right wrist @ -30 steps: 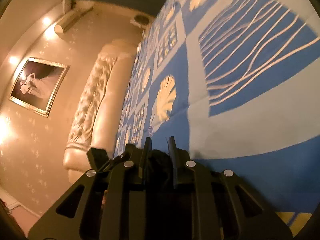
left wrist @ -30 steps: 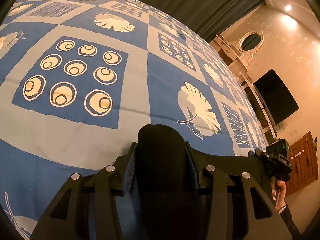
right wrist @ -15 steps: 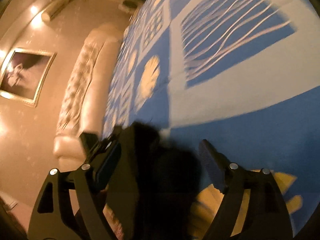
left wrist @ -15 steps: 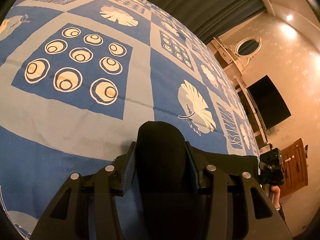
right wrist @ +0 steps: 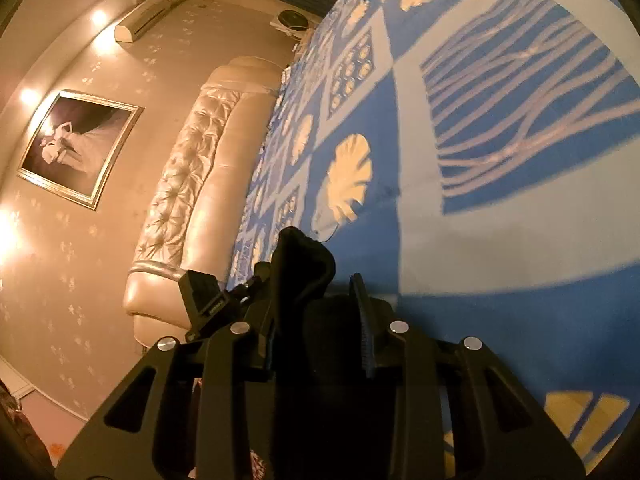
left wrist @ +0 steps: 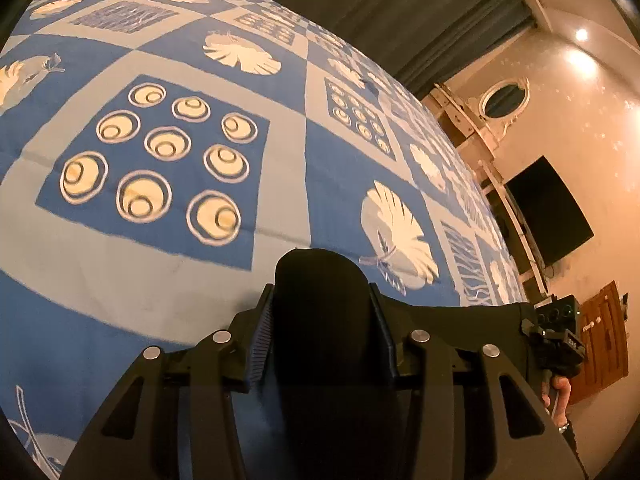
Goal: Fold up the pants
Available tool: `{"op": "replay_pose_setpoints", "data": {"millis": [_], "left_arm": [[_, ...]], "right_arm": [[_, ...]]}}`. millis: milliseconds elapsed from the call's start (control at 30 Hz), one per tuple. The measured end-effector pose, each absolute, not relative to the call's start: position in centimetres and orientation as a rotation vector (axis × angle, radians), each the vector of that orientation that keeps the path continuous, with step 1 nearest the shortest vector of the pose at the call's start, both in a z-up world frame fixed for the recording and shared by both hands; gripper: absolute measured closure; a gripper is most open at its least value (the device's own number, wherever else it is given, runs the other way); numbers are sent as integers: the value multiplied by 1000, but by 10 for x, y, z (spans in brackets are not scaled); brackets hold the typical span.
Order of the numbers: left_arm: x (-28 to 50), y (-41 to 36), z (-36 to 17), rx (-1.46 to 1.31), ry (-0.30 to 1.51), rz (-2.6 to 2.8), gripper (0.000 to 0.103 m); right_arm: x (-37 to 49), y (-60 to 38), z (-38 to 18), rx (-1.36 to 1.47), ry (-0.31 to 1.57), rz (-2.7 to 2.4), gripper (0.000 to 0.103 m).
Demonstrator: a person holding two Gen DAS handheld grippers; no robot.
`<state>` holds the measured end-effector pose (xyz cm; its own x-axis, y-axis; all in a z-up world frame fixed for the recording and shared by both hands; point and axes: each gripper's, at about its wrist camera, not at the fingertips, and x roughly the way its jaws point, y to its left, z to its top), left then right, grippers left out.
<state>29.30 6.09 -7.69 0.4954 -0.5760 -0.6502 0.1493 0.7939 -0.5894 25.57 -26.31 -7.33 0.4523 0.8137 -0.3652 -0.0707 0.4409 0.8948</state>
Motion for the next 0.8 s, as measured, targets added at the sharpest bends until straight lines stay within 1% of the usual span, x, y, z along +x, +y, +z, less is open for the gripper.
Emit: {"op": "replay_pose_setpoints", "data": {"millis": [233,467,567,667,800], "left_arm": [[309,61,-79,-501,958,-459,58],[311,58,-90,-466,958,-474,58],[311,57,-92,-457,957,-471,56],[310,55,-94,-437,949,-475,56],[308,56,-93,-444,948,-467,55]], "right_arm": [[276,-266,-79,984,939,628,73],[272,-282,-115,1073,958,568,73],[272,-281,-121,1094,947,563,73],[273,-280,-121,1093,950,560,72],[266,-283,-120,1108,942,549,66]]}}
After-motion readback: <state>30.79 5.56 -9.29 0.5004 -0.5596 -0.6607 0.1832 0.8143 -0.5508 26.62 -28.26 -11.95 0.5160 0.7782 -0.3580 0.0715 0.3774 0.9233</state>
